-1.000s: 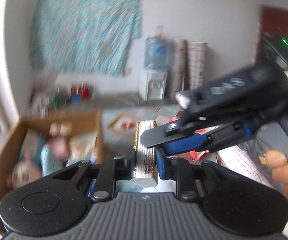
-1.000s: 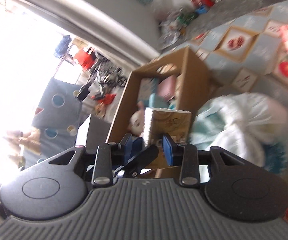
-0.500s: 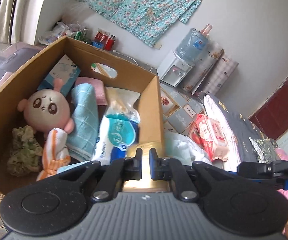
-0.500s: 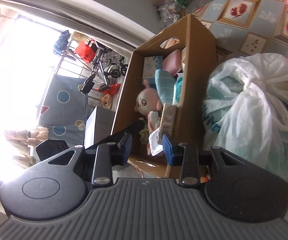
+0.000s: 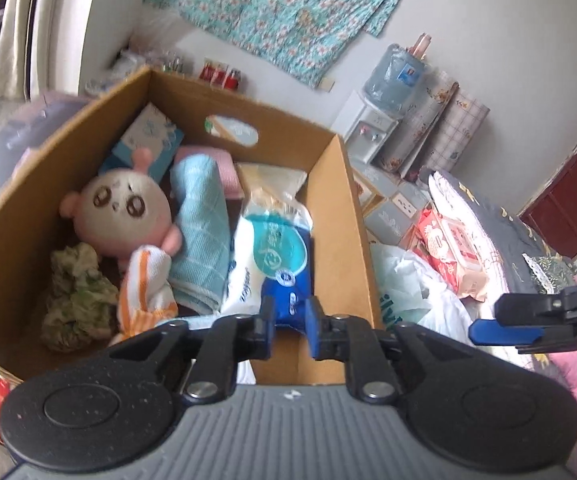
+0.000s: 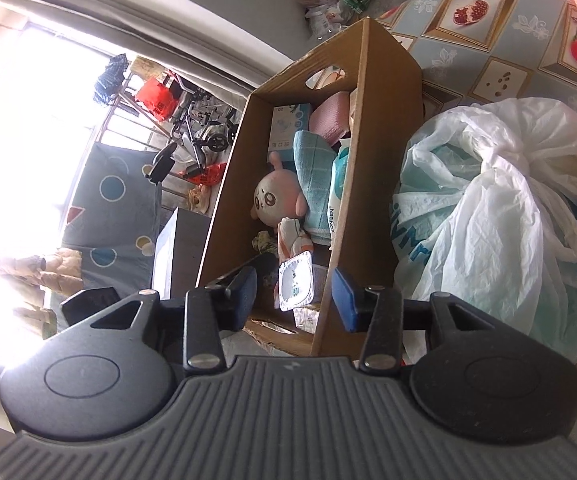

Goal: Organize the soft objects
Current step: 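Lower the gold box into the cardboard box and open the right gripper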

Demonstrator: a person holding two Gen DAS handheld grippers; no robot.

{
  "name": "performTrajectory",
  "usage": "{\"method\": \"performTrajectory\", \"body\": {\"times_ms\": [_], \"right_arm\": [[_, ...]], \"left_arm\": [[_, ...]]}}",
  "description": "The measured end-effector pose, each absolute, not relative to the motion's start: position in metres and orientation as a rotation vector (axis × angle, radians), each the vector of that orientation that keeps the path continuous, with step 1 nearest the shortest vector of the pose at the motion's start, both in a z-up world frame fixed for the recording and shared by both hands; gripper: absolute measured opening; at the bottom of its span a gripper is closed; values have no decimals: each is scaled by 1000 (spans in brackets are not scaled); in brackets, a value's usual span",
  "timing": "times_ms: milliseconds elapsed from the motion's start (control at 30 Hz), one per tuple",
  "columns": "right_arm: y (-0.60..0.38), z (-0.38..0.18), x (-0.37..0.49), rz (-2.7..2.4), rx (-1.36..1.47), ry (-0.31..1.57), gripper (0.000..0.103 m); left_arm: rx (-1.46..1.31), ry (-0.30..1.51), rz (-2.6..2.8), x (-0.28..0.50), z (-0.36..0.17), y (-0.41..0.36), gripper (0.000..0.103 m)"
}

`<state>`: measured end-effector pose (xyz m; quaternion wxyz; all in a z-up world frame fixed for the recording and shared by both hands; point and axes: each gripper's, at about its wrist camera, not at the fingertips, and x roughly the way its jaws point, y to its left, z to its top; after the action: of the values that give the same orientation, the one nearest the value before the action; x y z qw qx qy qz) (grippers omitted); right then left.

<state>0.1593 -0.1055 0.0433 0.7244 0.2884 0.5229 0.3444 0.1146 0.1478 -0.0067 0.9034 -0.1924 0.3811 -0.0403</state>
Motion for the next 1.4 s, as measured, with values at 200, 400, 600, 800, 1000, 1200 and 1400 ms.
{"method": "performTrajectory", "body": {"times_ms": [200, 400, 600, 800, 1000, 1200, 1400], "right_arm": [[-72, 58, 153, 869, 546, 1180, 48], [-7, 68, 156, 1003, 413, 1327, 75], [55, 49, 170, 981, 227, 1519, 80], [92, 26, 176, 922, 65, 1627, 82], [114, 10, 174, 901, -25, 1711, 82], [119, 1, 176, 867, -39, 1701, 82], [117, 4, 186, 863, -41, 1620, 82]], "left_arm": [[-364, 668, -26, 80, 21, 162, 53], [-379, 531, 92, 36, 43, 193, 72], [-439, 490, 203, 11, 44, 226, 75], [-486, 492, 260, 3, 35, 250, 76], [-495, 490, 281, 1, 28, 260, 76], [-508, 489, 301, -1, 24, 267, 76], [-524, 485, 317, -6, 23, 273, 76]]}}
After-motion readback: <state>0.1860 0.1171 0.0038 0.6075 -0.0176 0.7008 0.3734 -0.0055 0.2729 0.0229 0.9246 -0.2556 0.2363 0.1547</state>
